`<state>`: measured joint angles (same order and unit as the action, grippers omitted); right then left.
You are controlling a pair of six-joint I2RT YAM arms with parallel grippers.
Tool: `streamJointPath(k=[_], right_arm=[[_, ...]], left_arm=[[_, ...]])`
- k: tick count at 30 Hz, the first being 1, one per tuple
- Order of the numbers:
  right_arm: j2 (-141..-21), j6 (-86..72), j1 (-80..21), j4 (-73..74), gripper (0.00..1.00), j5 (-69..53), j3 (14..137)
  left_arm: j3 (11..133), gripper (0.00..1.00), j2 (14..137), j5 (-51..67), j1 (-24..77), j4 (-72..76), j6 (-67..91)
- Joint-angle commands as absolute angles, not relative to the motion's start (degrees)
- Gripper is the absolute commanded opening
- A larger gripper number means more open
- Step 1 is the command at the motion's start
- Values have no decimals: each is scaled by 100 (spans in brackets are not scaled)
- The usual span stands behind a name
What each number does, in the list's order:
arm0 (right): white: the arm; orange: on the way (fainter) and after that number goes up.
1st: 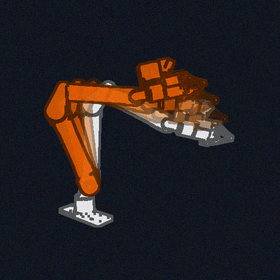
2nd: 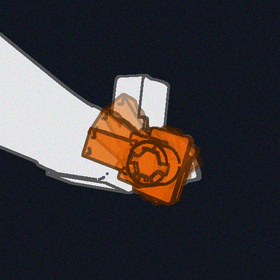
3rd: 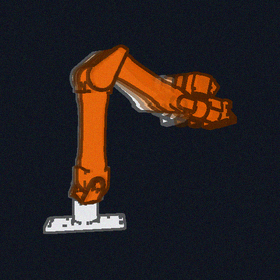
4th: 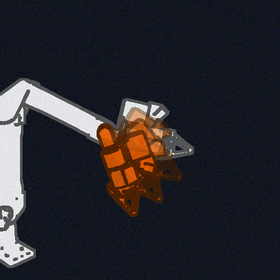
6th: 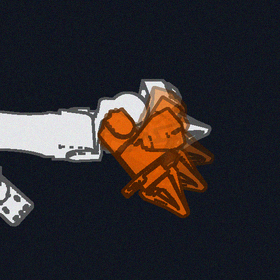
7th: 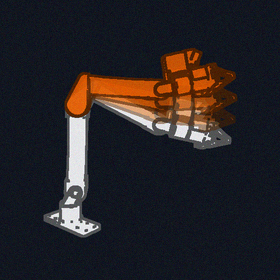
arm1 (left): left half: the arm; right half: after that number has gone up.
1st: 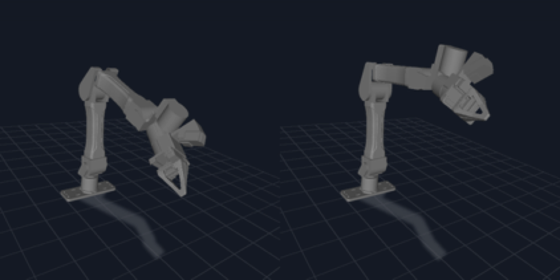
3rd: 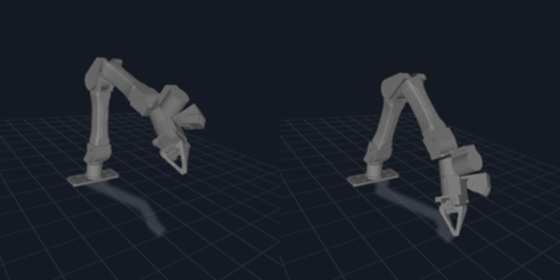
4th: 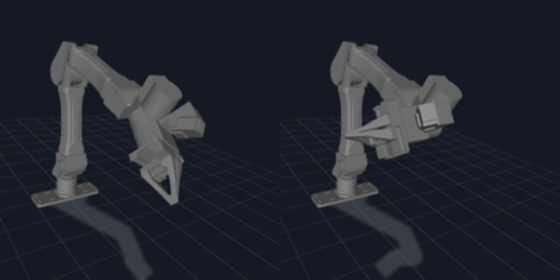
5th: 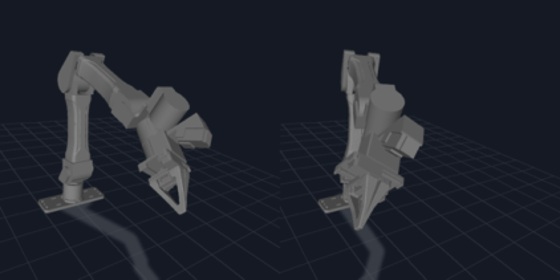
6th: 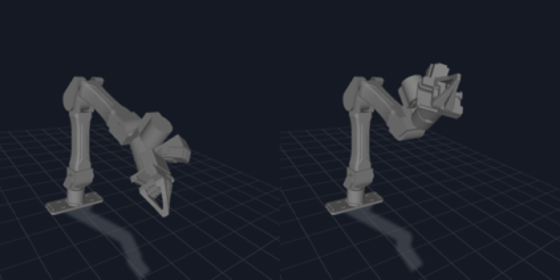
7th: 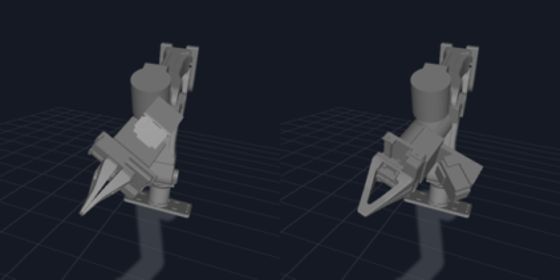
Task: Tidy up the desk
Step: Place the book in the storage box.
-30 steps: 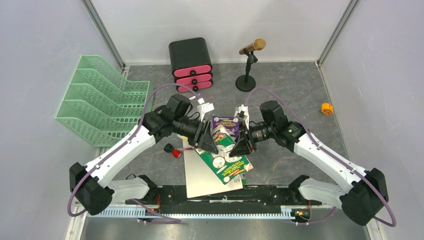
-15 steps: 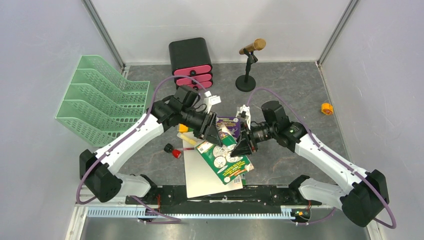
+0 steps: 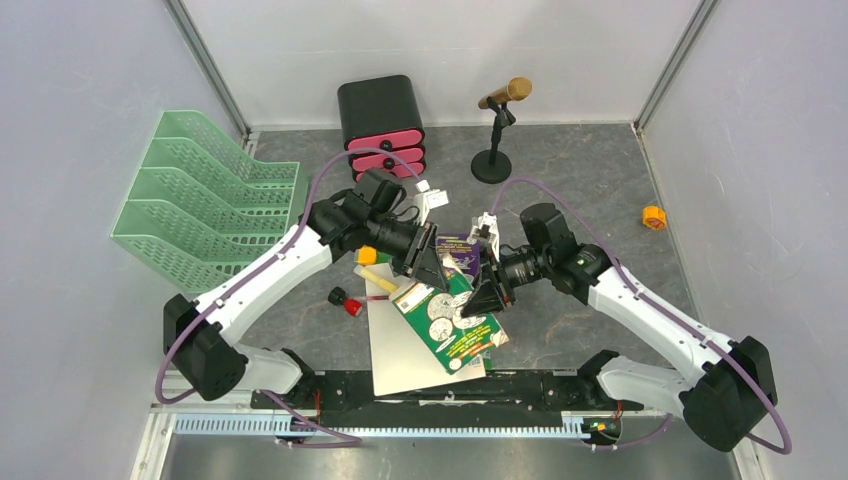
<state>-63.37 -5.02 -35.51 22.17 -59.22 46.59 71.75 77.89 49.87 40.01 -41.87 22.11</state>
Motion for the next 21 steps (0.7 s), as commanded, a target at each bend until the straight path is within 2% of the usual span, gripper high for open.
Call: streamJointPath(k=[1,3,5,10,17,19,21], right_arm=[[-6428,-370,-3709,2266,3,-5868,4733],[-6477,-360,-3709,2292,8,-5826,4767],[-6488,-311,-3709,2404,15,-5615,4865],[-6375,-316,-3705,2409,52,-4638,4961],[-6129,-420,-3616,2540,91,-3168,5157],[-6058,-449,-3522,2592,98,-2833,5206],[-5984,-450,-3427,2651,98,-2657,5291]], left_arm=[[7510,19,7526,5661,4065,-3084,2506],[7433,3,7505,5611,4069,-3089,2531],[7306,2,7410,5434,4065,-3017,2567],[7040,2,7051,4779,4061,-2730,2657],[6636,2,6478,3797,4059,-2609,2678],[6509,2,6296,3493,4058,-2587,2742],[6335,2,6071,3127,4054,-2494,2832]])
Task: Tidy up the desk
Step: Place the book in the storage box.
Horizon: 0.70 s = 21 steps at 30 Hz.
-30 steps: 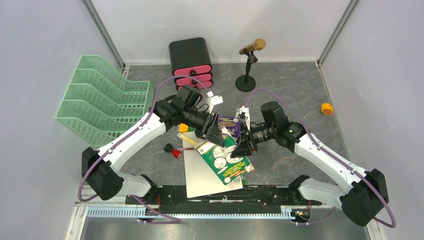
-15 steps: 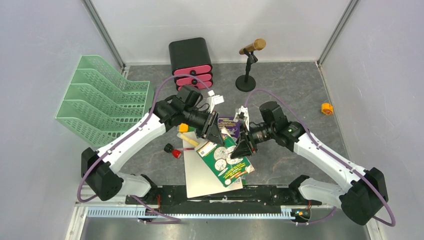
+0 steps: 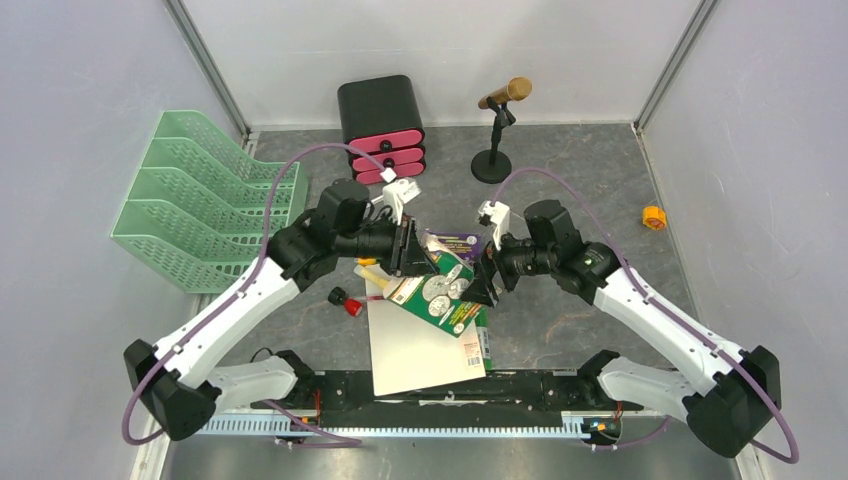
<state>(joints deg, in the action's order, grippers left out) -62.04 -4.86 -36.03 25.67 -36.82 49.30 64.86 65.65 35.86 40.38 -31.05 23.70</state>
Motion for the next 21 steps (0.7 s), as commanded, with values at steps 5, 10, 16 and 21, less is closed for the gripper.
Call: streamJointPath(k=[5,10,16,21], right_arm=[[-5848,-574,-3237,2532,98,-2557,5290],[-5832,-699,-2951,2429,98,-2805,5393],[-5928,-1102,-2830,1715,98,-3832,5309],[-6145,-1195,-2898,1198,98,-4958,5258]], left_arm=[[5981,2,5554,2435,4052,-2319,3037],[5898,2,5265,2265,4052,-2260,3111],[5977,2,5303,3101,4053,-2268,2993],[6264,2,5745,4161,4052,-2535,2858]])
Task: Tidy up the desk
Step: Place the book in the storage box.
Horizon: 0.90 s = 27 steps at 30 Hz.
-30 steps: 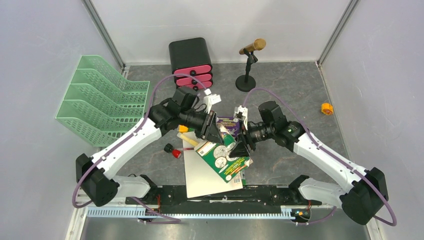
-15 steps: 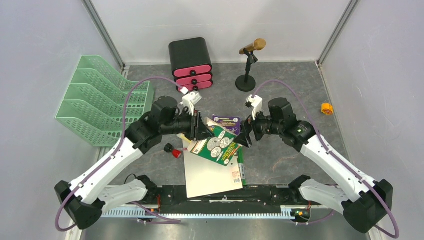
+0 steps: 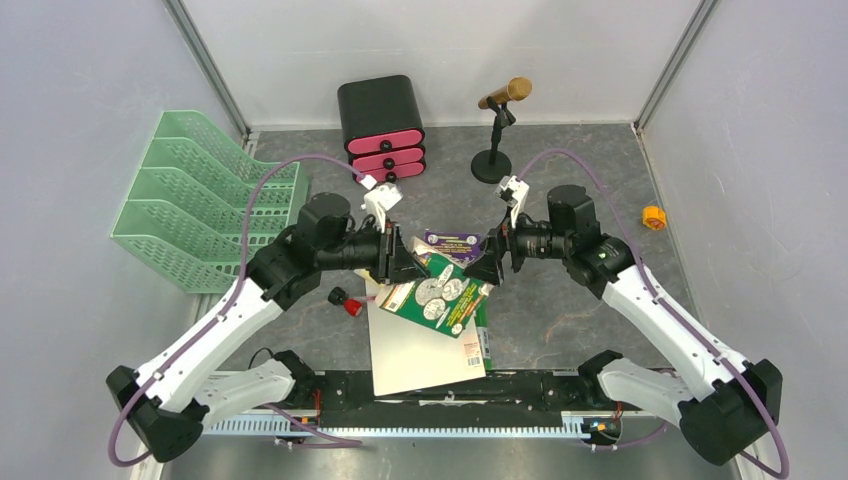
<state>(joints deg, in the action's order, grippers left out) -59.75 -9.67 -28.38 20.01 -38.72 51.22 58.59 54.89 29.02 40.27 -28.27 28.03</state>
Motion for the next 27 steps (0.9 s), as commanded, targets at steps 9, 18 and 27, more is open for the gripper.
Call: streamJointPath(k=[9,18,27], right_arm=[[-6416,-1723,-3397,85,95,-6179,4966],[-6235,-2285,-3478,-773,16,-6492,4563],[-6210,-2483,-3366,-712,0,-6035,4658]], left_arm=[[6514,2,6270,4983,4062,-1993,3208],[6434,5,6295,4688,4061,-1470,3500],[6515,55,6118,4222,4047,-2249,2998]])
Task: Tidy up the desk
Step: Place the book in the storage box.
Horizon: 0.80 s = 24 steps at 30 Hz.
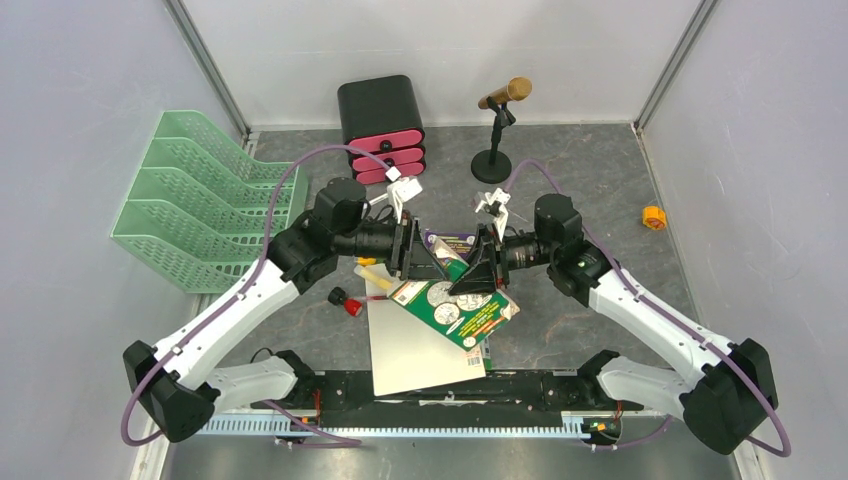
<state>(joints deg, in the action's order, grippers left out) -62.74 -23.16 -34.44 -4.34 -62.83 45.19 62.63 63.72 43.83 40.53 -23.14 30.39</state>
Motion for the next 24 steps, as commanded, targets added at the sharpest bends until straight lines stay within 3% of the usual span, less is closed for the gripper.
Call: streamJointPath(k=[1,11,14,19,24], right_arm=[[-6198,-2480,-3336,-698,0,-5961,4642],[-6332,-2165,-3226,-185,0,-5889,4599],[-6372,-2177,-3226,-151,0,-5910,4631],[-6415,-2142,-3226,-108,0,-5801,4614],[-6403,-1821,-3225,382,8,-5546,4719]], left_arm=[[6489,55,6046,4170,4043,-2310,2963],[6500,53,5895,4381,3964,-2816,2778],[6621,42,6074,4647,3964,-2911,2730],[6836,3,6414,4795,3965,-3028,2638],[6699,2,6426,4448,3964,-2592,2877]])
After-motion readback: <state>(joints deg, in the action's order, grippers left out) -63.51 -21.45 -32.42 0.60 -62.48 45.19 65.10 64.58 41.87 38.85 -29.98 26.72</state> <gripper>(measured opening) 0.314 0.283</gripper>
